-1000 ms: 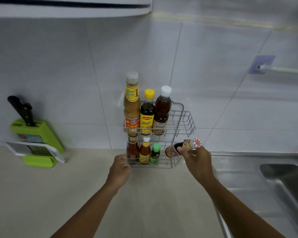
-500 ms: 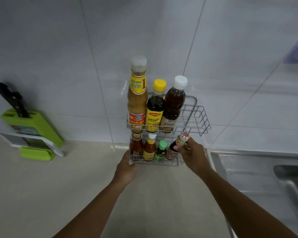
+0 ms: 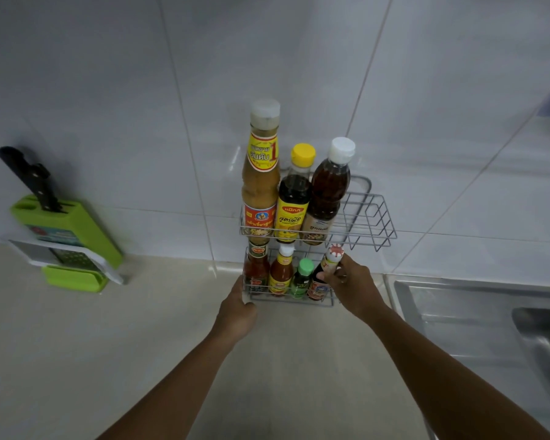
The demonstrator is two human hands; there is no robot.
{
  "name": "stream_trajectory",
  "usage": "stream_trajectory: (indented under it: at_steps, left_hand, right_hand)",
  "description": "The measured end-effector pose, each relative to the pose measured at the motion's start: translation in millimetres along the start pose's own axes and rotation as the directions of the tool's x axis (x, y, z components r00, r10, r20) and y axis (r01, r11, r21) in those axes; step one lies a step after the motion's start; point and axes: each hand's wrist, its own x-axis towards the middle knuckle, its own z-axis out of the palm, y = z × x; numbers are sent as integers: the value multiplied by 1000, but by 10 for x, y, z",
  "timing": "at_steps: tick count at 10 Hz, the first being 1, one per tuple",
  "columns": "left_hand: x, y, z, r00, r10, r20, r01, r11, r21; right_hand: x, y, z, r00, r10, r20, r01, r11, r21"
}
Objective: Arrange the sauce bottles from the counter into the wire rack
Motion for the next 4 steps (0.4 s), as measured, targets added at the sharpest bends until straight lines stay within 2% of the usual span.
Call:
stream_trajectory:
  at_steps: [2, 3, 4]
  left_hand:
    - [-70, 23, -21, 999, -24, 24, 23, 999, 41]
    - [-232, -41, -112, 996, -70, 49, 65, 993, 103]
    - [-388, -89, -163, 992, -82, 92, 65, 982, 180]
  right_hand:
    - [-165, 63, 17, 999, -17, 51, 17, 1000, 9]
    - [-417, 18, 23, 999, -40, 16, 39, 998, 42]
    - [-632, -38, 8, 999, 21, -24, -19, 995, 102]
